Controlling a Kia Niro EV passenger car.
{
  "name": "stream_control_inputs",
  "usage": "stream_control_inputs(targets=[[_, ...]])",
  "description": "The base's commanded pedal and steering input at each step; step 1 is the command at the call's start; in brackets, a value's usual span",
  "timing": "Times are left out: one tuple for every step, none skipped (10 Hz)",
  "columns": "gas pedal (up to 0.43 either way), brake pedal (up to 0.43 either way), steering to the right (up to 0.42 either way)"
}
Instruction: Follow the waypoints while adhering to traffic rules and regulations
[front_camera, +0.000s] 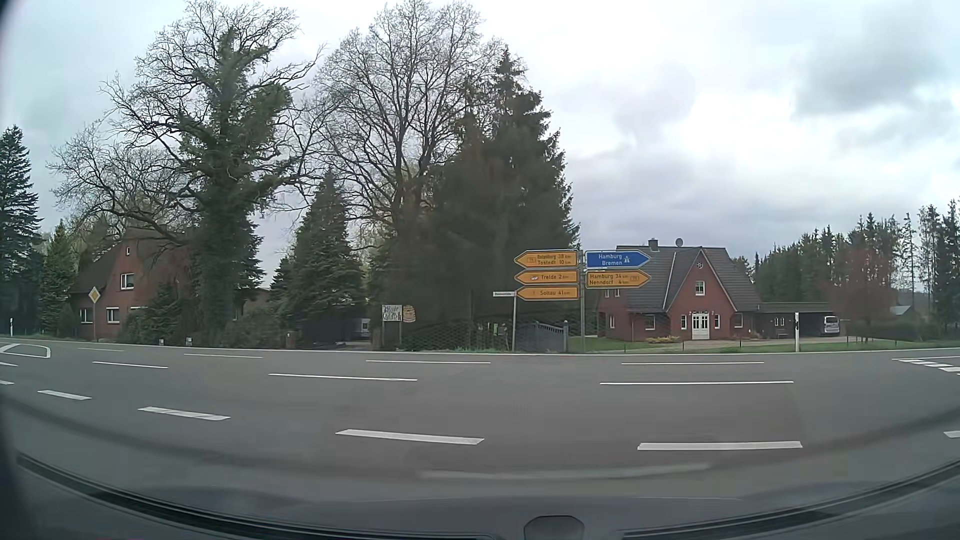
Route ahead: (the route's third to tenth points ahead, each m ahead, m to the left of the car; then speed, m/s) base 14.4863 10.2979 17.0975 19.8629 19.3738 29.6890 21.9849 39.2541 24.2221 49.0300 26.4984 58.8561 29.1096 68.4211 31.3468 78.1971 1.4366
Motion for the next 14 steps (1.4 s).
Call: stream_control_inputs(targets=[[0.0,0.201,-0.049],[0.0,0.207,-0.049],[0.0,0.201,-0.049],[0.0,0.177,-0.049],[0.0,0.14,-0.049],[0.0,0.14,-0.049],[0.0,0.152,-0.049],[0.0,0.152,-0.046],[0.0,0.152,-0.037],[0.0,0.152,-0.033],[0.0,0.152,-0.032],[0.0,0.152,-0.033],[0.0,0.152,-0.033],[0.0,0.152,-0.033]])
